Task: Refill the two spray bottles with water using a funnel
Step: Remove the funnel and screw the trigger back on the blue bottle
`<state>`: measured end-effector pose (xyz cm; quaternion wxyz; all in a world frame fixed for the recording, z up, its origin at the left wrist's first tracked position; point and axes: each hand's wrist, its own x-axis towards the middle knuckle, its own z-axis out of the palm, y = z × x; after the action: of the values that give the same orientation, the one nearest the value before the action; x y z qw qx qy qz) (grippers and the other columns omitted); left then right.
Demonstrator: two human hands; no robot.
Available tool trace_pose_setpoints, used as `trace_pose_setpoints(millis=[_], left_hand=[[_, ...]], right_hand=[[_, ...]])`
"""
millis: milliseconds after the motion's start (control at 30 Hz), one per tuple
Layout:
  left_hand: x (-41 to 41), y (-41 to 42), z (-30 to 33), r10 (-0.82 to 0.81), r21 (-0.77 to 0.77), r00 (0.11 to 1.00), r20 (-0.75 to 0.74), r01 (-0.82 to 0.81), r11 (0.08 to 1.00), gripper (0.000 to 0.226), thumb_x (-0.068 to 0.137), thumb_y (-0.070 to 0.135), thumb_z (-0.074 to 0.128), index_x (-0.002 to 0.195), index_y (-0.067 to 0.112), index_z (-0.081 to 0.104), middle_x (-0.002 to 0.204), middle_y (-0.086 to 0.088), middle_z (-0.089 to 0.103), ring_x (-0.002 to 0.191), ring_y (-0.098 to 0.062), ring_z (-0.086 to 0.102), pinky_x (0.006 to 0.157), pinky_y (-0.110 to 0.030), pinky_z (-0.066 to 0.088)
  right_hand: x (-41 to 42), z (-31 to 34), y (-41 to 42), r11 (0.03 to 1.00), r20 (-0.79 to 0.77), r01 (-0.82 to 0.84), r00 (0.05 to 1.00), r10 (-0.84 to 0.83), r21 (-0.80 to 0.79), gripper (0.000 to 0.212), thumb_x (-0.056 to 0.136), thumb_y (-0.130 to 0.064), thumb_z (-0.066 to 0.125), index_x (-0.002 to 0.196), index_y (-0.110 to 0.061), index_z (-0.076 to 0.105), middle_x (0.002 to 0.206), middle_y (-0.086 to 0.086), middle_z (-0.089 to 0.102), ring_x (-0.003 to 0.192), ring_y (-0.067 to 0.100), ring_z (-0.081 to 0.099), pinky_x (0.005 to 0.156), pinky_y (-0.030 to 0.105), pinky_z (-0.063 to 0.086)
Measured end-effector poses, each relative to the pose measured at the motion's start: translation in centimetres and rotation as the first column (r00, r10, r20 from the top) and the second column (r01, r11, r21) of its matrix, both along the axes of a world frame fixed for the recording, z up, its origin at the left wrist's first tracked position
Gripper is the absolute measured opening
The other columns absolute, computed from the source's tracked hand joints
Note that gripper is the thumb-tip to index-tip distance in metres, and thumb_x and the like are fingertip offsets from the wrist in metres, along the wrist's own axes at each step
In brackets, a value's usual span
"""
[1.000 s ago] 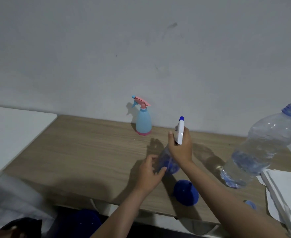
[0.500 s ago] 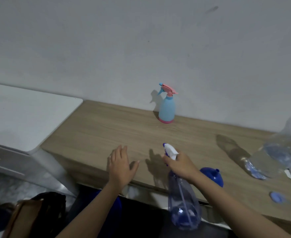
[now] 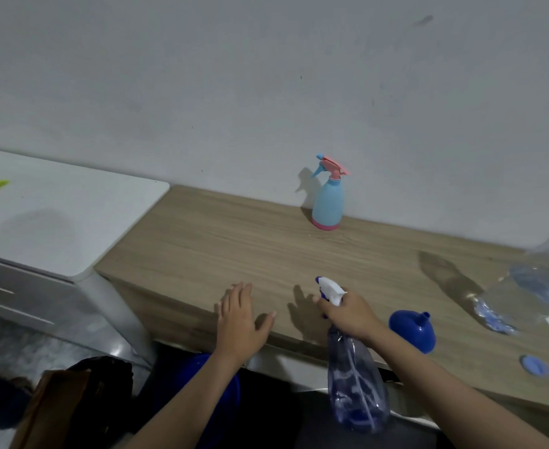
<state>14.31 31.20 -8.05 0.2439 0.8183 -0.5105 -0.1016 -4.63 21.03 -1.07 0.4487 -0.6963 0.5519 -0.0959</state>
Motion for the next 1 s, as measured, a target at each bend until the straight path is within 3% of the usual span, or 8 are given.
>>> trace_pose_setpoints(millis=[67, 200, 367, 500, 633, 800, 900, 1000], left_hand=[[-0.7, -0.4, 0.8, -0.024, -0.084, 0.999, -0.035, 0.021, 0.996, 0.086, 0.077, 0.067, 0.039, 0.141, 0.01, 0.036, 0.145, -0.01, 0.038, 0.137, -0.026, 0.032, 0.112, -0.04, 0.022], [-3.3, -1.5, 3.3, -0.158, -0.227, 0.952, -0.262, 0.099, 0.969, 0.079, 0.081, 0.051, 0.064, 0.143, 0.014, 0.031, 0.145, -0.001, 0.034, 0.134, -0.013, 0.032, 0.105, -0.017, 0.02], [-6.8, -2.9, 4.9, -0.368, -0.263, 0.78, -0.507, 0.267, 0.927, 0.089, 0.068, 0.064, 0.065, 0.142, 0.035, 0.025, 0.146, 0.015, 0.032, 0.133, 0.001, 0.032, 0.108, -0.024, 0.032], [-9.2, -4.2, 6.0, -0.436, -0.305, 0.632, -0.64, 0.311, 0.9, 0.072, 0.072, 0.047, 0.075, 0.128, 0.049, 0.03, 0.135, 0.024, 0.041, 0.124, 0.01, 0.042, 0.102, -0.018, 0.041], [-10.5, -5.6, 7.3, -0.475, -0.377, 0.597, -0.647, 0.291, 0.879, 0.065, 0.079, 0.027, 0.075, 0.124, 0.047, 0.033, 0.127, 0.027, 0.043, 0.115, 0.017, 0.043, 0.086, -0.004, 0.042], [-11.7, -8.0, 7.4, -0.456, -0.382, 0.612, -0.647, 0.258, 0.888, 0.07, 0.074, 0.028, 0.079, 0.13, 0.034, 0.038, 0.125, 0.027, 0.044, 0.112, 0.019, 0.043, 0.08, -0.001, 0.042], [-12.3, -10.5, 7.0, -0.39, -0.366, 0.651, -0.651, 0.18, 0.913, 0.067, 0.069, 0.026, 0.083, 0.122, 0.032, 0.043, 0.121, 0.02, 0.05, 0.111, 0.004, 0.05, 0.086, -0.01, 0.045], [-12.6, -14.0, 7.4, -0.349, -0.336, 0.678, -0.646, 0.158, 0.928, 0.056, 0.072, 0.021, 0.081, 0.117, 0.022, 0.046, 0.114, 0.01, 0.054, 0.103, -0.003, 0.055, 0.075, -0.004, 0.044]], right_hand=[[0.1, 0.7, -0.6, 0.995, 0.07, 0.098, 0.993, -0.096, -0.027, 0.044, 0.086, -0.038, 0.064, 0.081, 0.005, 0.063, 0.071, 0.02, 0.063, 0.062, 0.027, 0.061, 0.059, 0.033, 0.044], [0.2, 2.7, -1.8, 0.946, 0.334, 0.313, 0.903, -0.268, -0.087, 0.044, 0.08, -0.043, 0.068, 0.088, 0.0, 0.064, 0.079, 0.021, 0.07, 0.068, 0.037, 0.07, 0.066, 0.048, 0.056], [-0.2, 6.6, -3.5, 0.891, 0.548, 0.446, 0.769, -0.329, -0.091, 0.025, 0.087, -0.036, 0.065, 0.089, -0.011, 0.068, 0.073, 0.01, 0.068, 0.061, 0.025, 0.071, 0.048, 0.021, 0.05], [-0.6, 8.7, -4.2, 0.839, 0.674, 0.511, 0.688, -0.268, -0.188, 0.02, 0.089, -0.033, 0.064, 0.105, -0.021, 0.06, 0.078, 0.006, 0.067, 0.066, 0.028, 0.07, 0.046, 0.018, 0.049], [-1.5, 8.9, -5.2, 0.735, 0.721, 0.609, 0.649, -0.244, -0.299, 0.036, 0.088, -0.039, 0.064, 0.118, -0.023, 0.054, 0.088, -0.004, 0.063, 0.064, 0.014, 0.068, 0.058, 0.029, 0.057], [-3.1, 9.3, -7.0, 0.599, 0.68, 0.627, 0.711, -0.178, -0.498, 0.006, 0.092, -0.019, 0.059, 0.097, -0.022, 0.061, 0.083, -0.017, 0.062, 0.07, 0.002, 0.059, 0.059, 0.014, 0.047], [-4.4, 9.8, -9.1, 0.634, 0.629, 0.58, 0.755, -0.184, -0.511, 0.007, 0.088, -0.011, 0.062, 0.089, -0.017, 0.065, 0.081, -0.016, 0.065, 0.076, 0.001, 0.061, 0.064, 0.018, 0.049], [-5.4, 10.4, -11.3, 0.714, 0.569, 0.48, 0.81, -0.139, -0.509, 0.011, 0.083, -0.006, 0.064, 0.089, -0.015, 0.068, 0.082, -0.006, 0.071, 0.079, 0.011, 0.068, 0.066, 0.017, 0.05]])
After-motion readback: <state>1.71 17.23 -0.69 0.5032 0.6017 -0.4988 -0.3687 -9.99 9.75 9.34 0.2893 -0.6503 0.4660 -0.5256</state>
